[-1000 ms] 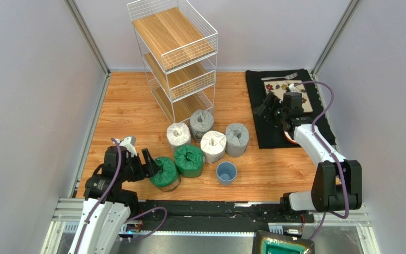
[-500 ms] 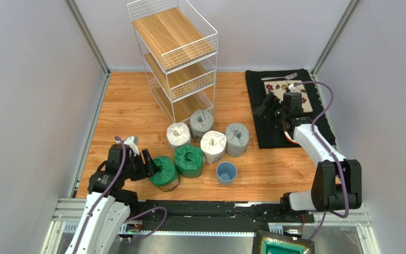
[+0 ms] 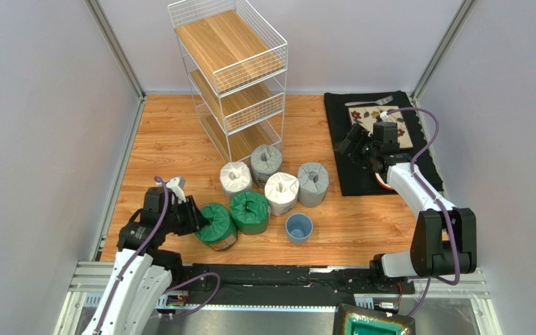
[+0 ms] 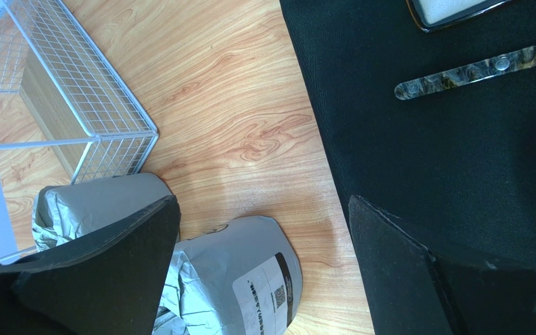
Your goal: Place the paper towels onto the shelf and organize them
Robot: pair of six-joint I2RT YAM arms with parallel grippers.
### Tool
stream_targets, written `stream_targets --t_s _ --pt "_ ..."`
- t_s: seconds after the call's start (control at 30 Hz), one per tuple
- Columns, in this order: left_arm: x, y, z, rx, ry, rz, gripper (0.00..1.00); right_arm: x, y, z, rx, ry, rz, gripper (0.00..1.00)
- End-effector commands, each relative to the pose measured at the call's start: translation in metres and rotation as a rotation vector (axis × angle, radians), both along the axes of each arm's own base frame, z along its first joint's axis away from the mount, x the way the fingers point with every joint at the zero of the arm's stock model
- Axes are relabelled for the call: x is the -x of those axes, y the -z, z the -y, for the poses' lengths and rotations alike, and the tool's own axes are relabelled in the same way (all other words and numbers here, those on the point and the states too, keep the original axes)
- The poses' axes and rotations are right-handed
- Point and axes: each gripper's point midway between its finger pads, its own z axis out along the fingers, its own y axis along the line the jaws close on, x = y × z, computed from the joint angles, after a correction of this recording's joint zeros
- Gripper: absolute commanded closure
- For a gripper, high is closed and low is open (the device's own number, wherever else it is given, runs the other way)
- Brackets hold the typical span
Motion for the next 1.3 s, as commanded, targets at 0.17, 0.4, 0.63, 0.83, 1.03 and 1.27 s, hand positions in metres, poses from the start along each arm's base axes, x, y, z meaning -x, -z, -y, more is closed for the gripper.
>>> stream_targets --t_s 0.17,0.4,0.63,0.83,1.03,1.27 --pt "-0.022 -0.064 -0.005 -0.02 -0.025 0.148 0.63 -0.006 -0.019 -0.005 -0.011 -0.01 0.037 0.06" --pt "-0.029 -0.121 -0.013 -0.051 -0.04 0.263 0.63 -0.006 -0.022 -0.006 -0.023 -0.012 0.039 0.07" --pt "-0.047 -0.198 -0.005 0.005 -0.032 0.451 0.63 -0.006 -0.026 -0.009 -0.039 -0.019 0.046 0.07" --pt "-0.067 -0.269 -0.016 -0.041 -0.079 0.631 0.63 -0.006 -0.036 -0.011 -0.053 -0.024 0.06 0.07" --pt "-0.091 -0.312 -0.031 -0.101 -0.154 0.768 0.63 -0.002 -0.055 -0.024 -0.132 -0.061 0.073 0.1" --pt "-0.119 -0.363 -0.047 -0.151 -0.253 0.933 0.63 0.018 -0.074 -0.017 -0.064 -0.077 0.123 0.09"
